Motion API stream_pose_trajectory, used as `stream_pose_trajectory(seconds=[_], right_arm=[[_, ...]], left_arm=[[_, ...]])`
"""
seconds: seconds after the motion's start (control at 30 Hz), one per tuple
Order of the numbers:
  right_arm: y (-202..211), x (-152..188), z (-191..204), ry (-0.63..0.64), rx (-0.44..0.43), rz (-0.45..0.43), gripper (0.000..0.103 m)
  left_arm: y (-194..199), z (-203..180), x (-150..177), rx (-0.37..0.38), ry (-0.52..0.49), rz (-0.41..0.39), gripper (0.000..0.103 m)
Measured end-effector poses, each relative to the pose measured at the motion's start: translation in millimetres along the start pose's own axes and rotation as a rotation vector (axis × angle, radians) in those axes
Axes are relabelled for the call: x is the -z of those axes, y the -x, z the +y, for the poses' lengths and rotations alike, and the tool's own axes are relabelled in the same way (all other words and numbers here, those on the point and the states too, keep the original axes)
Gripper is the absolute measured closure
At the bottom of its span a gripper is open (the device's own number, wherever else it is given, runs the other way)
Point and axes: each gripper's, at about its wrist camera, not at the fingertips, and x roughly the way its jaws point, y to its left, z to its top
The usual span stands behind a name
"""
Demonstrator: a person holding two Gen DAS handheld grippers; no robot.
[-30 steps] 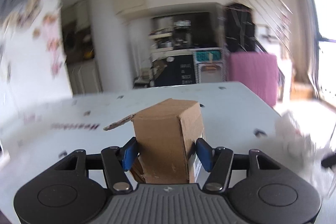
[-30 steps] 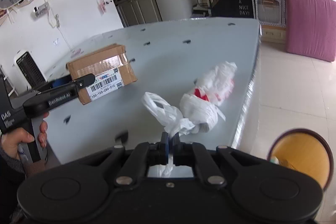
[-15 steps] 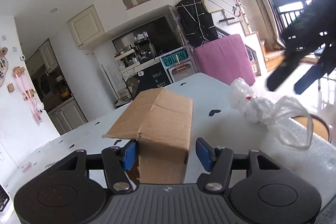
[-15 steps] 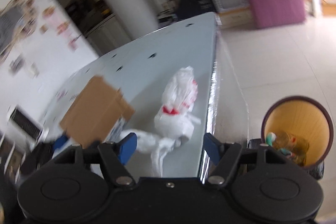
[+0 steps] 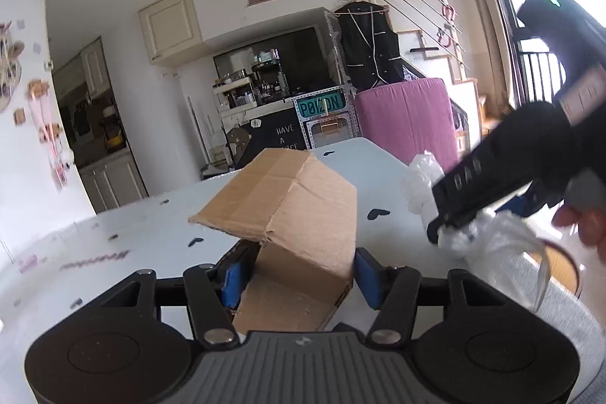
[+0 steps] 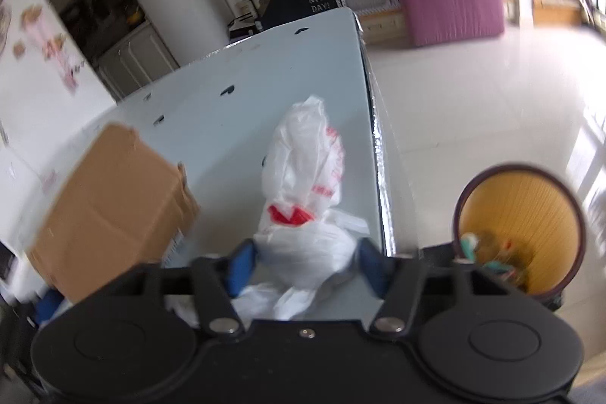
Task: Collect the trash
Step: 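Lift and carry the box and plastic bags with both tools over the wastebasket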
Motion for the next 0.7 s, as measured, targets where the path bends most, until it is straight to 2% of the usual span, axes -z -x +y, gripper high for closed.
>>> stream_pose_trajectory(seconds=[0.3, 0.47, 0.7], right_arm=[[19.5, 5.2, 0.3, 0.121, -0.089, -0.019, 0.051], [38.5, 1.0, -7.8, 0.123, -0.108, -0.041, 0.051], [65.1, -3.3, -21.4, 0.117, -0.117, -0.084, 0.051]], left_arm=[[10.5, 5.4, -14.2, -0.024, 0.134, 0.020, 0.046], [19.3, 4.2, -29.2, -0.055, 0.186, 0.043, 0.047], [33.5, 2.0, -36.4, -0.059, 0.220, 0.080, 0.048]])
